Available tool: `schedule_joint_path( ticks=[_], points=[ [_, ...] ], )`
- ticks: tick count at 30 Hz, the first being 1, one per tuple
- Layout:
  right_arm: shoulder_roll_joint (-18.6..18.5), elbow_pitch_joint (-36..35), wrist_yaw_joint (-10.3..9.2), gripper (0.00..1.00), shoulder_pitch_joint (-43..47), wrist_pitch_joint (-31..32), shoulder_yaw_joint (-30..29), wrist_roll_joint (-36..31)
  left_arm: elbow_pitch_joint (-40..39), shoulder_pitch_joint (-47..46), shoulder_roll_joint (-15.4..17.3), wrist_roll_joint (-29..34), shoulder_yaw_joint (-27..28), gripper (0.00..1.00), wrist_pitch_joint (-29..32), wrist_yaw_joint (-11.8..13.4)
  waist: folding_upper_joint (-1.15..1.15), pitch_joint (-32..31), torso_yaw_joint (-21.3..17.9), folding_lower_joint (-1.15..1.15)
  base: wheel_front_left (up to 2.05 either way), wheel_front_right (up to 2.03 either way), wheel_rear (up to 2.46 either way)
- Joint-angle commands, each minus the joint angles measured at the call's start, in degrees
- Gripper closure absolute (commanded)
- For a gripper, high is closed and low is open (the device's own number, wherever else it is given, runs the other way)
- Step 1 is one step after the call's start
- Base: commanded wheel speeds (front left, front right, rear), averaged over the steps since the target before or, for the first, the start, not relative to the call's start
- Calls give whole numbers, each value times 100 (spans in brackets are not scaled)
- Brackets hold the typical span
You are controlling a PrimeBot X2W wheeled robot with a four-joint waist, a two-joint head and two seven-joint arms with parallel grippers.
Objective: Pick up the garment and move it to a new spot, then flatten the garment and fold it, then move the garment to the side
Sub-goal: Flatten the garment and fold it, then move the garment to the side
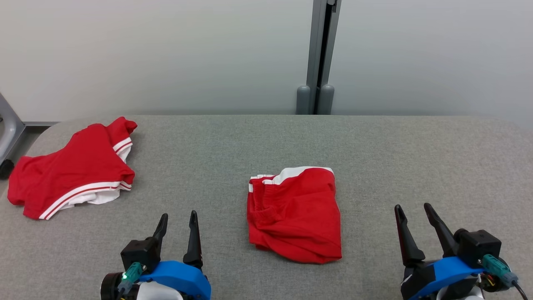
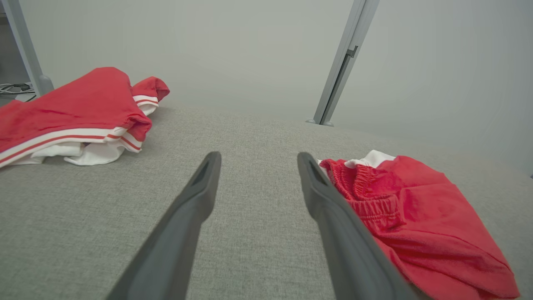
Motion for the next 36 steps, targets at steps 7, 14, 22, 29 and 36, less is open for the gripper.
schedule_joint_path(
  ticks=[7, 14, 22, 29, 36],
  points=[
    [-5, -4, 3, 0, 66, 36, -10, -43, 45, -38, 16, -5, -19, 0, -26, 24, 0, 7, 21, 0, 0, 0, 0],
    [-4, 24, 3, 0, 47, 127, -25, -61, 44, -90, 20, -17, -34, 0, -26, 12, 0, 26, 94, 0, 0, 0, 0],
    [-7, 234, 3, 0, -710, 967, -156, -220, -48, -212, 19, 30, -51, 0, -26, 8, 0, 162, 378, 0, 0, 0, 0],
    [-7, 703, 3, 0, -1649, 2005, -251, -271, -99, -259, -43, 47, -38, 0, -25, 6, 0, 374, 729, 0, 0, 0, 0],
    [-8, 1257, 3, 0, -2014, 2579, -501, -373, -162, -329, -112, 63, 72, 0, -25, 2, 0, 654, 1097, 0, 0, 0, 0]
  ],
)
